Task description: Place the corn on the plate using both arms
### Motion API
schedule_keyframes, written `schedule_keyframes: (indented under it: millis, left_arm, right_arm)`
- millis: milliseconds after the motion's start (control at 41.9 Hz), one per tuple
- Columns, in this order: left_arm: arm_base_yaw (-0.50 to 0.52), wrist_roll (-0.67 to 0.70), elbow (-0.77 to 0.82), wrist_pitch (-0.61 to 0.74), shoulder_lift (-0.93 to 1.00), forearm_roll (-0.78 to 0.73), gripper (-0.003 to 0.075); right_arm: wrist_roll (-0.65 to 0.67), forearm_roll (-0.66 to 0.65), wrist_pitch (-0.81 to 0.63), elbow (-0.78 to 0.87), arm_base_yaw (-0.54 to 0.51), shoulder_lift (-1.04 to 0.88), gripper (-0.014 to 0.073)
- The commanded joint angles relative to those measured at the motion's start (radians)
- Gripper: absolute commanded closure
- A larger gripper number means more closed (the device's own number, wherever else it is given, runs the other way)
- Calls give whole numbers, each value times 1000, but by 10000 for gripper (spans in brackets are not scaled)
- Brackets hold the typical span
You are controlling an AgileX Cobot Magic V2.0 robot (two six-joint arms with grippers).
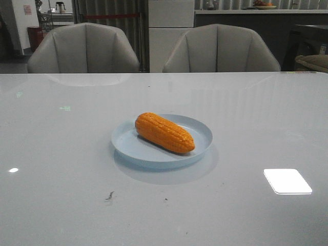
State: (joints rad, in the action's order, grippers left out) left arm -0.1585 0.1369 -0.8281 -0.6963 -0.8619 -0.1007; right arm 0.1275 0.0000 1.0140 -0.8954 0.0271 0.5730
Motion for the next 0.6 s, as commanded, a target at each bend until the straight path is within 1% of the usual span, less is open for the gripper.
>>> schedule_keyframes:
  millis: [0,334,453,572]
  left_arm:
    - [0,11,-27,61,8,3,631]
    - [0,11,-27,66,8,1,631]
    - [0,11,5,124,8,1,631]
    - [0,4,75,222,65,23,631]
  right_arm:
    - [1,-7,-71,-27,-6,8,21]
    - [1,-7,-71,-27,-6,8,21]
    - [1,-7,-72,-27,-6,8,21]
    - [1,-7,-72,-27,-6,8,21]
